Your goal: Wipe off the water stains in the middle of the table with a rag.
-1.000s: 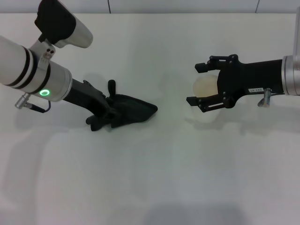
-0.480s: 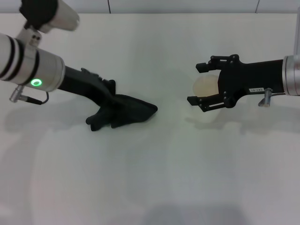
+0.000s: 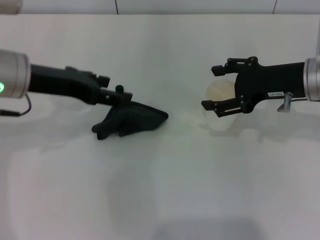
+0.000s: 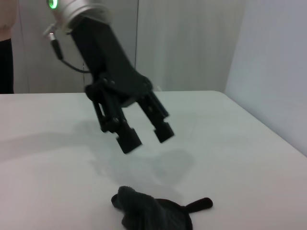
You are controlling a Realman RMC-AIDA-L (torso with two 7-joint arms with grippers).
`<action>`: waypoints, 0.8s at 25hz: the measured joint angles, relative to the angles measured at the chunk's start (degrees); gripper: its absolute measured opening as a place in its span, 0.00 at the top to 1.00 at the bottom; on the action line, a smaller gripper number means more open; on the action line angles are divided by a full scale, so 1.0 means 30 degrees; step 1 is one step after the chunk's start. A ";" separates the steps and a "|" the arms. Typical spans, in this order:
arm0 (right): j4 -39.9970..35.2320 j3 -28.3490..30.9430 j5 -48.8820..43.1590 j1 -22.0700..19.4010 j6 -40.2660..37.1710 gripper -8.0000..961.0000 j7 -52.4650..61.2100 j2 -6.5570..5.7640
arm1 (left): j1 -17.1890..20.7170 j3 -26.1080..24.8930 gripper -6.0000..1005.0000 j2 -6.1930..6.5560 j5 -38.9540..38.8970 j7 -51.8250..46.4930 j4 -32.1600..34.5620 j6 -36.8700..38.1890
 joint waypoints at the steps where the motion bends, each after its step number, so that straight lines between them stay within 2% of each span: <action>1: 0.0000 0.0000 0.0000 -0.0010 0.0028 0.10 0.0016 -0.0001 | 0.0259 -0.0139 0.11 0.0012 -0.0159 0.0092 -0.0057 0.0127; 7: -0.0001 0.0002 -0.0046 -0.0064 0.0046 0.10 0.0018 -0.0029 | 0.1741 -0.0316 0.11 0.0038 -0.0424 0.0796 -0.0172 0.0446; 12: -0.0001 0.0001 -0.0061 -0.0229 0.0018 0.10 0.0020 -0.0029 | 0.3236 -0.0682 0.11 0.0050 -0.1866 0.3084 -0.0419 0.0662; 16: -0.0001 0.0002 -0.0062 -0.0335 0.0020 0.10 0.0031 -0.0030 | 0.3589 -0.2418 0.11 0.0081 -0.3415 0.4580 -0.2005 0.0800; 20: 0.0102 -0.0008 -0.0061 -0.0337 0.0060 0.10 0.0036 -0.0028 | 0.3314 -0.4683 0.11 0.0367 -0.4014 0.6476 -0.5194 0.0755</action>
